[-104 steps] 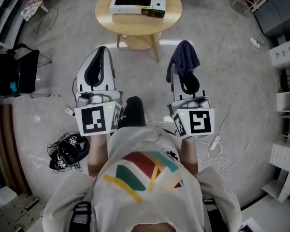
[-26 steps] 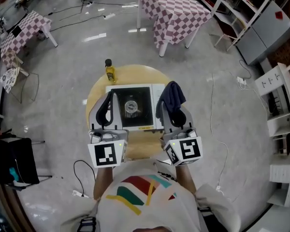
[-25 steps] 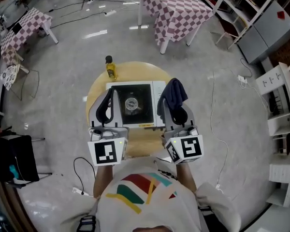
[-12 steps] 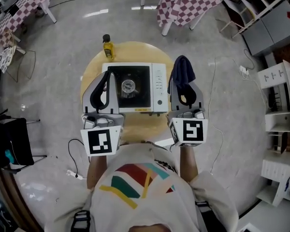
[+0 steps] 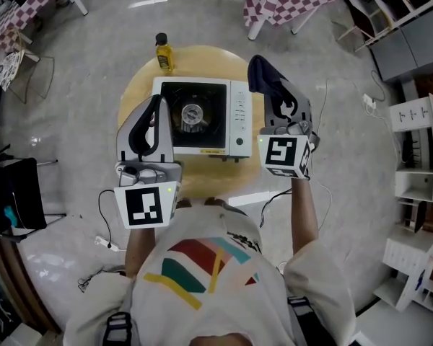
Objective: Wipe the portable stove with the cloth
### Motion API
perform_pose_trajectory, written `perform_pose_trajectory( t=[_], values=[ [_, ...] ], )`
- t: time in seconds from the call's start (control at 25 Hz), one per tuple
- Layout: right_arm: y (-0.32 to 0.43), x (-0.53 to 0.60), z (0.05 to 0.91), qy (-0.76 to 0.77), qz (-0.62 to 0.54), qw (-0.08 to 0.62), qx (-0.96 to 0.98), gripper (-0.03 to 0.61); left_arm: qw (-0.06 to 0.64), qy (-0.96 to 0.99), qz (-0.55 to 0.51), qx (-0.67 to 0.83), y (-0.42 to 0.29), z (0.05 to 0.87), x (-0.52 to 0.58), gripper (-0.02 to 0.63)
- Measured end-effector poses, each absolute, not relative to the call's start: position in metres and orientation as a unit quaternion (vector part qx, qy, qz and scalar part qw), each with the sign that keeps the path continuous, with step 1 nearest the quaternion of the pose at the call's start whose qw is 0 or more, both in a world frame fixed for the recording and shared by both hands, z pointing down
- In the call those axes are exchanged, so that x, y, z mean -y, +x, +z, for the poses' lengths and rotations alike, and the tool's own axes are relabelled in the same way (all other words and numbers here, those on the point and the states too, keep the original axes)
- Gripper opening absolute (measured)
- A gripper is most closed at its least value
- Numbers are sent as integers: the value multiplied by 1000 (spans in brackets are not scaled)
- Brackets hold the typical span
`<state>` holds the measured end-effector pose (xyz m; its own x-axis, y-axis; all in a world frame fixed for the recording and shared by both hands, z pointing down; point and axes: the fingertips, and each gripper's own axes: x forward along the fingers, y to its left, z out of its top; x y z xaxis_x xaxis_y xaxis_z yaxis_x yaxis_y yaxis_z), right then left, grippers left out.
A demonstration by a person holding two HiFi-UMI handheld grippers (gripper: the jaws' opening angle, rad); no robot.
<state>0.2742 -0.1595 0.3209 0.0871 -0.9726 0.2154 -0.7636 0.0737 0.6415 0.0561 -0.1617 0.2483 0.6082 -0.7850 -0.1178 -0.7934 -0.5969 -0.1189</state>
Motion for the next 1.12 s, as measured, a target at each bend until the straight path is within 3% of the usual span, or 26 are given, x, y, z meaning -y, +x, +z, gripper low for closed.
perform_pose_trajectory(
  t=[0.48,1.12],
  values=[
    [316,220,439,556,-125,486,663,35,83,-876,10,-475,38,256,162,7],
    [313,253,554,421,-100,631,643,35,73,-848,-25,-524,4,277,164,6]
  ],
)
